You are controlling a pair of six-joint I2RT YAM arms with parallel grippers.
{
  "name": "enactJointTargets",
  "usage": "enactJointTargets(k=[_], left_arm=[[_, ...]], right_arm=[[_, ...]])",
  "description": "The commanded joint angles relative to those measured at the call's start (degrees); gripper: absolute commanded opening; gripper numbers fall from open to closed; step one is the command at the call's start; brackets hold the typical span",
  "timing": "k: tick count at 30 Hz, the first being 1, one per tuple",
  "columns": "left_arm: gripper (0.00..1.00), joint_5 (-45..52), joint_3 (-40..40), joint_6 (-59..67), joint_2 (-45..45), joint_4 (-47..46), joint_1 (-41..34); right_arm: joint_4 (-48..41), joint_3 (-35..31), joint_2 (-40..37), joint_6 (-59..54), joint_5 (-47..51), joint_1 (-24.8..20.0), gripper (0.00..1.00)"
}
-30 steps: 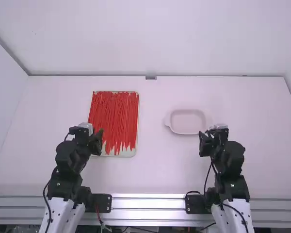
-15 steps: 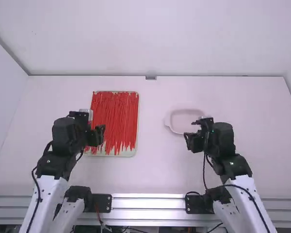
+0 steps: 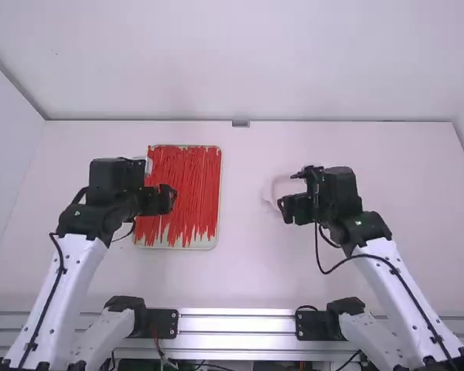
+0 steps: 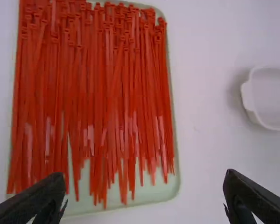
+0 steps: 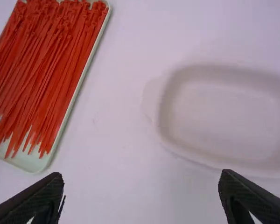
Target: Fasten the cable tie
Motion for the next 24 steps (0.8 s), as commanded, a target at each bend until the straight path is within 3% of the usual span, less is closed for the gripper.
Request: enactJointTargets(k=[1, 15, 24], left_arm=[[0.92, 1.9, 3.1, -0.8, 1.8, -1.3, 0.6], [0.99, 0.0, 11.5, 3.2, 14.6, -2.8, 1.0], [0.99, 0.4, 26.6, 3.2, 31.7, -6.4, 0.3]], right_arm=[[-0.9, 3.3, 1.9, 0.5, -1.0, 0.6, 0.91], [-9.5, 13.5, 7.1, 1.5, -5.8, 8.0, 0.99], [-12.5, 20.3, 7.3, 1.7, -0.2, 8.1, 0.99]])
